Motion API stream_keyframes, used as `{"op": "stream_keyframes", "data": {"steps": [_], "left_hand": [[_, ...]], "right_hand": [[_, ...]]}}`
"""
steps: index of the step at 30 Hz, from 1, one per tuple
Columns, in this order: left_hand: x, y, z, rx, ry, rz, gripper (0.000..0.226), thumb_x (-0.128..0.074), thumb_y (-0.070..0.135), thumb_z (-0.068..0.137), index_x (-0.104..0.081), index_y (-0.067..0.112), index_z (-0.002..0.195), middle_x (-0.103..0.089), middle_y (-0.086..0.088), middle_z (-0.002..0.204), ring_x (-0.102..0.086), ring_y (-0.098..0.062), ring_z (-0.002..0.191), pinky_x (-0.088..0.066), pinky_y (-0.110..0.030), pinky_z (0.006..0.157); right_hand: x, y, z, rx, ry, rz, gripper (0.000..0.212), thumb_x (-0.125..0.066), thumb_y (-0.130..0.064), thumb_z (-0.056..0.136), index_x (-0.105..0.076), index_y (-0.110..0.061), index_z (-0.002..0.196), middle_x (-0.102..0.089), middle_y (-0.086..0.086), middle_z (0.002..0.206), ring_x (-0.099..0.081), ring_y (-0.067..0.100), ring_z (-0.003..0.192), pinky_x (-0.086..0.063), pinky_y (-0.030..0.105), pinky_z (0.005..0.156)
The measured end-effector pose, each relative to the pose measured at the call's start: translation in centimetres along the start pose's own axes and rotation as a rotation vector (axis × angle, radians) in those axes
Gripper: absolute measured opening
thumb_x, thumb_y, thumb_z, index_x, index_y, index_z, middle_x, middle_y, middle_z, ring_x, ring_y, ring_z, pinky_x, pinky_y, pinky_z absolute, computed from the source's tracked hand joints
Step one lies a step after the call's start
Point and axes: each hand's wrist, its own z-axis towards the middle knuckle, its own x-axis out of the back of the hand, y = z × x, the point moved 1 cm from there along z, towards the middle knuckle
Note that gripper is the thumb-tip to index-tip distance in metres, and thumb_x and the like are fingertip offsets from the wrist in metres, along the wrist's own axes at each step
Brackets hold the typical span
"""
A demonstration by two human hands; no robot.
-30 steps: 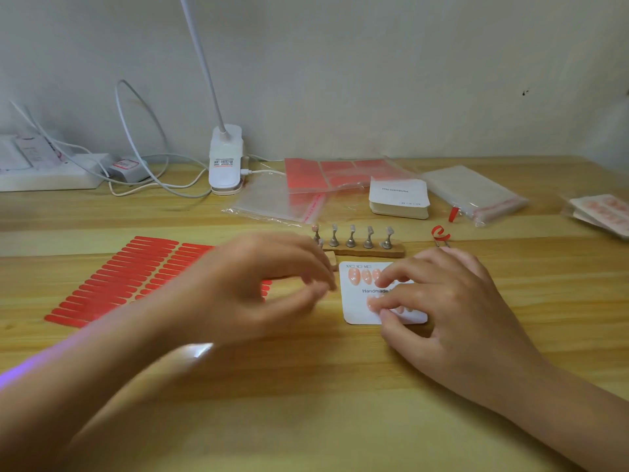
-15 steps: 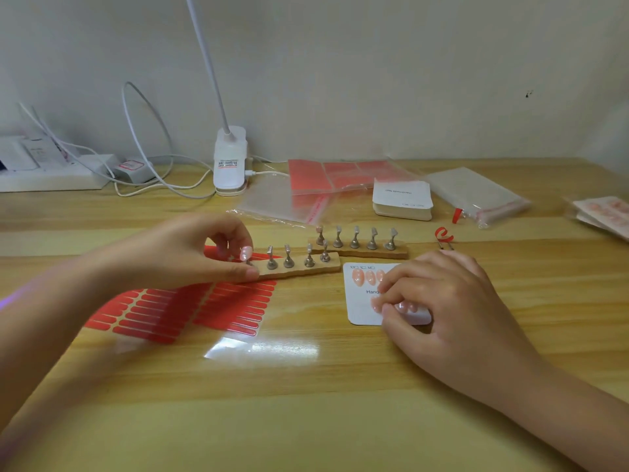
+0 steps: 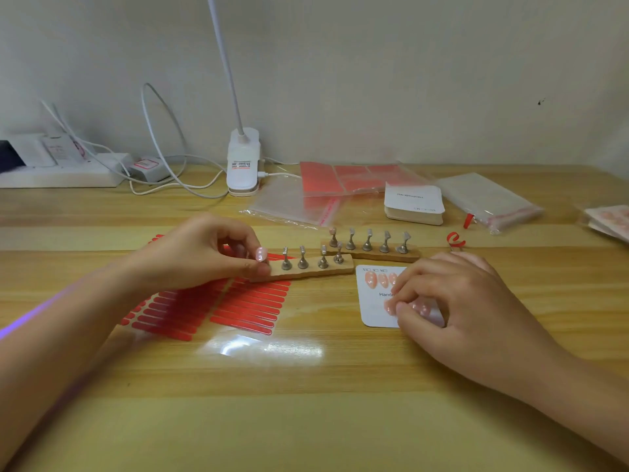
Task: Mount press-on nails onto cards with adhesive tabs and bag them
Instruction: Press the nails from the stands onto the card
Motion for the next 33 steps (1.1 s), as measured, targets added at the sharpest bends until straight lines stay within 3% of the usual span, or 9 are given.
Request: {"op": "stream_keyframes", "data": {"steps": [5, 7, 10, 13, 19, 21, 23, 30, 33], "left_hand": [[-0.3, -0.1, -0.1, 0.035, 0.009, -0.082, 0.025, -0.073, 0.047, 0.045, -0.069, 0.029, 0.062, -0.064, -0.027, 0.087, -0.055, -0.018, 0.068, -0.042, -0.033, 0.069], [-0.3, -0.2, -0.1, 0.047, 0.006, -0.105, 0.025, -0.073, 0.047, 0.045, -0.069, 0.029, 0.062, -0.065, -0.025, 0.088, -0.055, -0.018, 0.068, -0.043, -0.032, 0.069], [-0.3, -0.3, -0.1, 0.049, 0.002, -0.116, 0.022, -0.074, 0.045, 0.047, -0.07, 0.029, 0.062, -0.066, -0.023, 0.085, -0.056, -0.014, 0.066, -0.043, -0.024, 0.063], [-0.3, -0.3, -0.1, 0.053, 0.005, -0.124, 0.017, -0.074, 0.04, 0.05, -0.07, 0.028, 0.062, -0.066, -0.023, 0.085, -0.055, -0.012, 0.065, -0.043, -0.021, 0.062], [-0.3, -0.4, -0.2, 0.042, -0.007, -0.177, 0.009, -0.074, 0.025, 0.063, -0.069, 0.028, 0.057, -0.061, -0.017, 0.07, -0.052, -0.013, 0.063, -0.041, -0.015, 0.055], [-0.3, -0.7, 0.0, 0.025, -0.005, -0.163, 0.03, -0.072, 0.005, 0.072, -0.067, 0.028, 0.054, -0.06, -0.016, 0.07, -0.051, -0.013, 0.063, -0.04, -0.014, 0.056], [-0.3, -0.7, 0.0, 0.024, -0.021, -0.146, 0.035, -0.071, 0.0, 0.073, -0.067, 0.03, 0.054, -0.059, -0.015, 0.07, -0.05, -0.014, 0.064, -0.04, -0.014, 0.057], [-0.3, -0.3, -0.2, 0.027, -0.035, -0.158, 0.009, -0.07, 0.02, 0.064, -0.063, 0.016, 0.065, -0.062, -0.016, 0.068, -0.053, -0.018, 0.066, -0.042, -0.027, 0.064], [-0.3, -0.3, -0.1, 0.025, -0.039, -0.15, 0.011, -0.071, 0.009, 0.071, -0.062, 0.014, 0.066, -0.063, -0.013, 0.068, -0.055, -0.017, 0.068, -0.044, -0.027, 0.067]], "right_hand": [[1.1, -0.5, 1.5, -0.012, -0.144, -0.028, 0.015, -0.057, -0.031, 0.079, -0.066, -0.027, 0.067, -0.062, -0.018, 0.079, -0.052, 0.003, 0.085, -0.022, 0.011, 0.091], [1.5, -1.1, 2.5, 0.003, -0.124, 0.009, 0.017, -0.052, -0.032, 0.076, -0.066, -0.028, 0.068, -0.062, -0.017, 0.076, -0.053, 0.004, 0.081, -0.03, 0.022, 0.085], [1.4, -2.6, 3.9, 0.047, -0.049, 0.083, 0.016, -0.053, -0.033, 0.078, -0.068, -0.027, 0.075, -0.058, -0.022, 0.072, -0.05, 0.002, 0.082, -0.031, 0.022, 0.076], [0.4, -4.3, 5.4, 0.131, -0.021, 0.078, 0.014, -0.059, -0.033, 0.083, -0.07, -0.028, 0.09, -0.06, -0.018, 0.078, -0.052, 0.001, 0.079, -0.035, 0.026, 0.08], [-2.3, -6.9, 7.8, 0.232, -0.035, -0.059, 0.029, -0.054, -0.047, 0.087, -0.065, -0.032, 0.109, -0.063, -0.012, 0.098, -0.05, 0.01, 0.096, -0.029, 0.032, 0.088], [-2.9, -7.2, 8.3, 0.262, -0.045, -0.115, 0.03, -0.051, -0.05, 0.087, -0.065, -0.032, 0.108, -0.062, -0.012, 0.101, -0.049, 0.01, 0.1, -0.028, 0.031, 0.088], [-3.3, -7.3, 8.6, 0.288, -0.05, -0.162, 0.029, -0.051, -0.049, 0.088, -0.065, -0.032, 0.107, -0.061, -0.012, 0.103, -0.049, 0.011, 0.103, -0.026, 0.03, 0.089], [-3.4, -7.4, 9.1, 0.34, -0.065, -0.253, 0.028, -0.046, -0.037, 0.093, -0.068, -0.024, 0.104, -0.063, -0.008, 0.103, -0.049, 0.015, 0.101, -0.022, 0.029, 0.087], [-3.3, -7.4, 9.3, 0.319, -0.077, -0.206, 0.025, -0.049, -0.039, 0.092, -0.068, -0.028, 0.103, -0.063, -0.01, 0.101, -0.049, 0.012, 0.1, -0.021, 0.027, 0.086]]}}
